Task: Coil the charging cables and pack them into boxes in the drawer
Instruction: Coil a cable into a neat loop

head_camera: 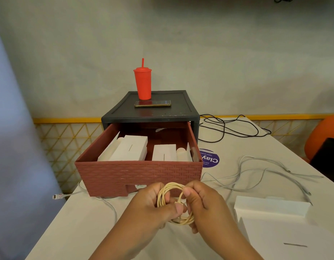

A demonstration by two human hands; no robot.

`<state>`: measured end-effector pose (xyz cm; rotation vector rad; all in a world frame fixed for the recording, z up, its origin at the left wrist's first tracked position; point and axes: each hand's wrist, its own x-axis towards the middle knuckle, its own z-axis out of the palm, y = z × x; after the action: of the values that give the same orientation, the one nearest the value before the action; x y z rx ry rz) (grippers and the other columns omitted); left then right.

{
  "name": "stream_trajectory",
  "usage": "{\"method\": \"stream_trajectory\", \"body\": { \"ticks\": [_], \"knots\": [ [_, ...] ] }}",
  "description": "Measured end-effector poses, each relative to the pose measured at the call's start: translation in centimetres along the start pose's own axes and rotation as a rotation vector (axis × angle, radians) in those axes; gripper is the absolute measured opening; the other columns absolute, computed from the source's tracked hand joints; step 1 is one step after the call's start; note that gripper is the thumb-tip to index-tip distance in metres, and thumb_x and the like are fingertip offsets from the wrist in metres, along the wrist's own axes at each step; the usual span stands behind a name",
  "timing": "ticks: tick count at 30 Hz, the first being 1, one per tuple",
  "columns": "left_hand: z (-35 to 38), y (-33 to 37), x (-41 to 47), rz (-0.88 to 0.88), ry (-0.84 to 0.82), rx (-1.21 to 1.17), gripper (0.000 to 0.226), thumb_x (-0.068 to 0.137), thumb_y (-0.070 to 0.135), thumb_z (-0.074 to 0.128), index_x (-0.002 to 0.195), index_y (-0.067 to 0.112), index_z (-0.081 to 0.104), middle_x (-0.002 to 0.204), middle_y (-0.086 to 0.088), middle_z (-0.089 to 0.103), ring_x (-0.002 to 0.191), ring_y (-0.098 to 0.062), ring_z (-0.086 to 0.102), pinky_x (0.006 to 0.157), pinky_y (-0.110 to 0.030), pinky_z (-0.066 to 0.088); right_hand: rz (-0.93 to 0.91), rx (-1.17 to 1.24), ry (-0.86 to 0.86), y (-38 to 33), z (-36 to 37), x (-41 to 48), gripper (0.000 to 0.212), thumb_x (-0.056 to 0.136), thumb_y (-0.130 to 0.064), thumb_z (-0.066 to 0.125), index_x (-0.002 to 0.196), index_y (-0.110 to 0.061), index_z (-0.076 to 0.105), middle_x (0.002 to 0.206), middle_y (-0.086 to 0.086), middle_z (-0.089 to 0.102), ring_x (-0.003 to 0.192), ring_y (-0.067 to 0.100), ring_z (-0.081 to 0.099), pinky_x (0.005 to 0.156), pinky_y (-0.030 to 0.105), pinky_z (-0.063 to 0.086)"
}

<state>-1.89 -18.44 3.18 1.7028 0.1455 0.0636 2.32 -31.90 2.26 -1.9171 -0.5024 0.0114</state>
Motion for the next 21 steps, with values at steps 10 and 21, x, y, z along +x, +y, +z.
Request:
{"method": "stream_trajectory", "body": {
  "ticks": [10, 21],
  "knots": [
    [1.0, -0.5, 0.2, -0.12, -0.011, -0.139, 0.006, 0.085, 0.006, 0.062, 0.088, 0.007, 0.057, 0.072, 0.002, 0.071, 0.06, -0.007, 0.047, 0.042, -0.015, 0.03, 0.123, 0.06, -0.061, -0.3, -0.7, -0.2, 0.027, 0.095, -0.021, 0.046, 0.072, -0.021, 0.057, 0.044, -0.015, 0.05, 0.033, 0.004, 0.045, 0.035, 0.017, 0.038],
    [1.2, -1.7, 0.5, -0.401, -0.104, -0.423, 0.026, 0.066, 0.005, 0.07, 0.09, 0.011, 0.064, 0.072, -0.006, 0.07, 0.055, -0.01, 0.054, 0.049, -0.018, 0.04, 0.346, 0.242, -0.214, 0.0, -1.1, -0.2, 0.033, 0.097, -0.021, 0.044, 0.068, -0.016, 0.059, 0.043, -0.005, 0.047, 0.031, 0.007, 0.038, 0.033, 0.017, 0.033]
  ]
}}
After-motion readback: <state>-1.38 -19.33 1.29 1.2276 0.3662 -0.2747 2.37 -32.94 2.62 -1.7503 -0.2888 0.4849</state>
